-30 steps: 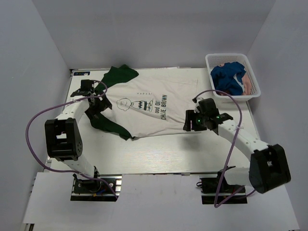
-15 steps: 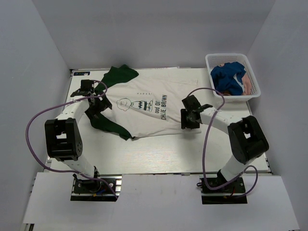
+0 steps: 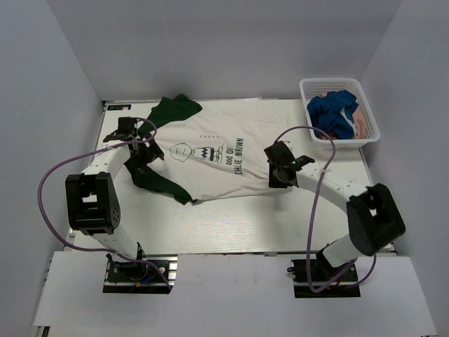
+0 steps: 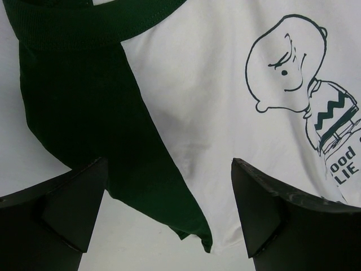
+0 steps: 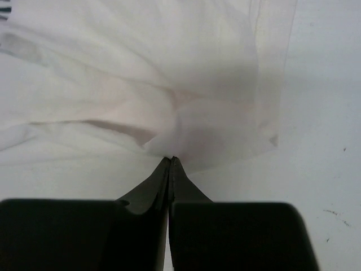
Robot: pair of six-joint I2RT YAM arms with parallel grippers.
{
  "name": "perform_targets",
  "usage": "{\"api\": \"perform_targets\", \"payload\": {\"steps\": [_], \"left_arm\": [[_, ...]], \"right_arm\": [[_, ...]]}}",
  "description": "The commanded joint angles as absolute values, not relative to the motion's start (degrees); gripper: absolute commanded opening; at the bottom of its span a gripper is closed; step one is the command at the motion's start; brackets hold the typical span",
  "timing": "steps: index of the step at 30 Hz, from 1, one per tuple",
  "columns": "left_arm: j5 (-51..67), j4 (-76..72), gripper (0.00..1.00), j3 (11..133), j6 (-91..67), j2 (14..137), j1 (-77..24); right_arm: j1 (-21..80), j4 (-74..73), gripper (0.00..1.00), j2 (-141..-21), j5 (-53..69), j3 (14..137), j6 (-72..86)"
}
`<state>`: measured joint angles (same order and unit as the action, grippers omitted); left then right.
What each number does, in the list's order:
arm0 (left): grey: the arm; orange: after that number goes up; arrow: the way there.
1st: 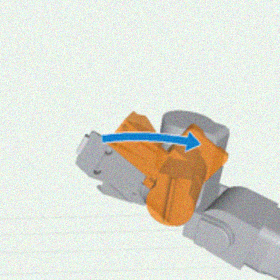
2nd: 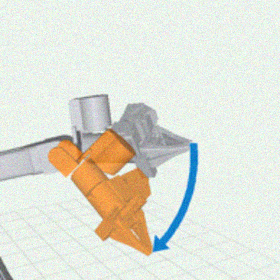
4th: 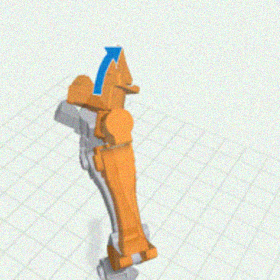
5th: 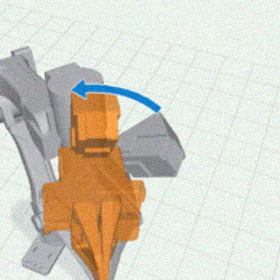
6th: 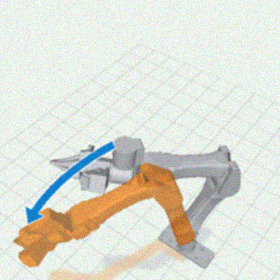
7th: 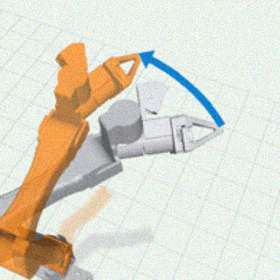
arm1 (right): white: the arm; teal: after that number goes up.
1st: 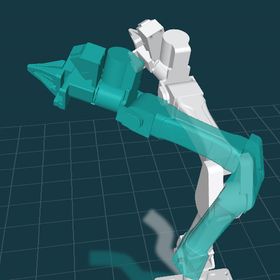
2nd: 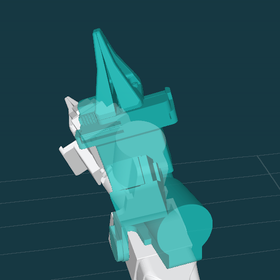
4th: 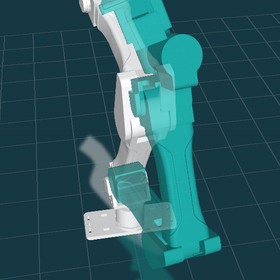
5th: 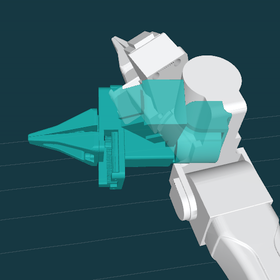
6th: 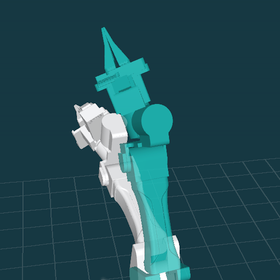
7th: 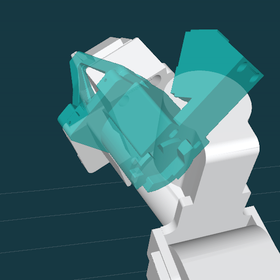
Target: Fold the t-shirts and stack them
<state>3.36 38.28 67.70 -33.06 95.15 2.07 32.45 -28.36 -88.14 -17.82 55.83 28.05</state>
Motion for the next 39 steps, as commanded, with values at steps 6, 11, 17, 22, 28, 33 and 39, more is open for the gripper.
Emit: {"api": "perform_targets", "payload": {"steps": [6, 11, 17, 22, 28, 33, 39], "left_arm": [[4.7, 36.8, 1.00, 66.6, -33.4, 94.0, 1.8], [4.2, 36.8, 1.00, 66.6, -33.4, 94.6, 1.8], [4.2, 36.8, 1.00, 66.1, -33.4, 94.0, 1.8], [4.7, 36.8, 1.00, 66.1, -33.4, 93.4, 1.8], [4.7, 35.6, 1.00, 65.0, -33.9, 92.9, 1.8], [4.7, 32.8, 1.00, 63.2, -33.9, 95.6, 1.8], [4.2, 32.8, 1.00, 63.2, -33.9, 99.7, 1.8]], "right_arm": [[35.5, -15.0, 0.10, -69.1, -12.0, 33.9, 37.2], [36.6, -8.2, 0.45, -53.0, -12.0, 19.6, 40.3], [36.5, -13.4, 0.90, -48.8, -17.8, 26.4, 34.0], [36.6, -9.4, 0.90, -60.3, -16.3, 33.7, 30.0], [36.1, -7.3, 0.90, -77.9, -13.4, 44.2, 28.7], [36.6, -13.8, 0.90, -88.8, -12.0, 52.4, 29.0], [36.3, -25.6, 0.90, -89.1, -14.1, 50.6, 31.0]]}}
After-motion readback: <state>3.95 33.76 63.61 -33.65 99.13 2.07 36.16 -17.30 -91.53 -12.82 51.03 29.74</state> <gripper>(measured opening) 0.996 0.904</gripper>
